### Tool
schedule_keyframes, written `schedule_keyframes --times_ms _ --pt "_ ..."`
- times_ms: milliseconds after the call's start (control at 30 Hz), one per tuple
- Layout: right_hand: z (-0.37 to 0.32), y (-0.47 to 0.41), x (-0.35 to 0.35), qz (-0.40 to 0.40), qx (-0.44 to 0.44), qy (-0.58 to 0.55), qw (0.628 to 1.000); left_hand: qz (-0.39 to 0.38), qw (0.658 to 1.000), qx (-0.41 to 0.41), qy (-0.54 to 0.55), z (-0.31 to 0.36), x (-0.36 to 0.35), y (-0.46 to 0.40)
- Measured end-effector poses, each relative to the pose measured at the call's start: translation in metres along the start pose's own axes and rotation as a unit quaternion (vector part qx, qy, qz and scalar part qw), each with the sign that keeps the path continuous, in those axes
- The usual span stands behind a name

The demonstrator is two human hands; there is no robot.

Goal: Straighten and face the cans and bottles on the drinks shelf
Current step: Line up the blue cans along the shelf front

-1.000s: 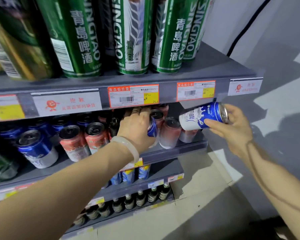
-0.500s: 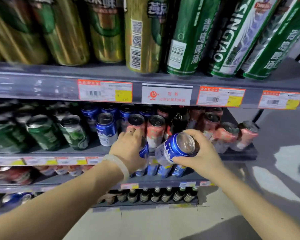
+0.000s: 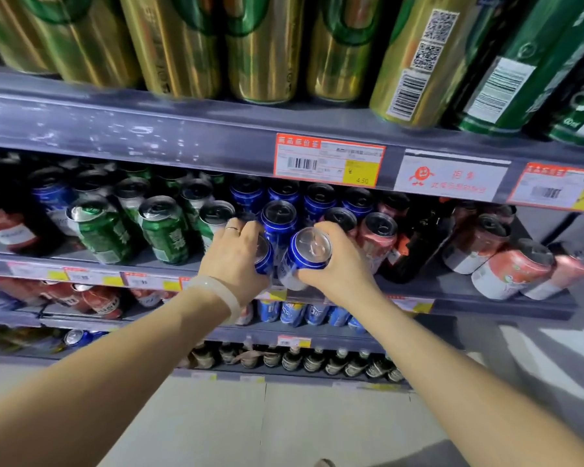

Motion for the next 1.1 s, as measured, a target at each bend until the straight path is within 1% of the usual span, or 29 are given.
schedule_keyframes --times_ms 133,200,267,400,533,633,733,833,933,1033,1067,1100 --pt "-0.009 -0.012 -0.001 0.001 -0.008 0.091 0.996 -0.001 1.0 -0.007 -0.013 -0.001 0.001 -0.013" --pt "-0.012 -0.017 0.001 -0.005 -0.019 0.125 0.992 -0.016 1.0 -0.007 -0.018 0.001 0.002 -0.018" --pt "-0.014 -0.021 0.001 -0.014 -0.027 0.137 0.99 -0.038 0.999 0.006 -0.009 0.001 0.004 -0.023" --pt "-0.018 -0.029 -0.001 -0.006 -0.009 0.215 0.977 -0.063 0.998 -0.001 -0.016 0.002 0.007 -0.036" --pt "-0.019 -0.035 -0.006 -0.029 -0.006 0.266 0.963 -0.056 0.991 -0.019 -0.118 0.004 0.007 -0.041" --pt "-0.02 -0.038 -0.011 -0.045 -0.019 0.274 0.96 -0.062 0.982 -0.037 -0.174 0.004 0.004 -0.042" --pt "-0.024 -0.041 -0.015 -0.043 -0.034 0.29 0.955 -0.054 0.975 -0.05 -0.208 0.003 0.001 -0.045" --pt "-0.025 -0.041 -0.021 -0.023 -0.04 0.331 0.942 -0.056 0.972 -0.051 -0.221 0.001 -0.003 -0.042" --pt "-0.028 -0.041 -0.019 0.007 -0.026 0.331 0.943 -0.032 0.977 -0.042 -0.208 -0.007 -0.005 -0.029" --pt "-0.037 -0.05 -0.008 0.081 0.033 0.274 0.958 0.009 0.984 -0.041 -0.176 -0.018 -0.006 -0.016" --pt "-0.039 -0.056 -0.006 0.092 0.04 0.252 0.962 0.012 0.985 -0.033 -0.166 -0.022 -0.006 -0.013" --pt "-0.04 -0.061 -0.007 0.087 0.041 0.237 0.967 0.009 0.987 -0.024 -0.159 -0.027 -0.006 -0.012"
Point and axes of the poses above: each hand's wrist, its own y-axis away from the middle knuckle, its own x-axis out of the back of the hand, z = x × y, the point moved 3 cm from there along -y, towards the middle knuckle, and after that the axes turned 4 degrees about -y, right-handed, at the moved point
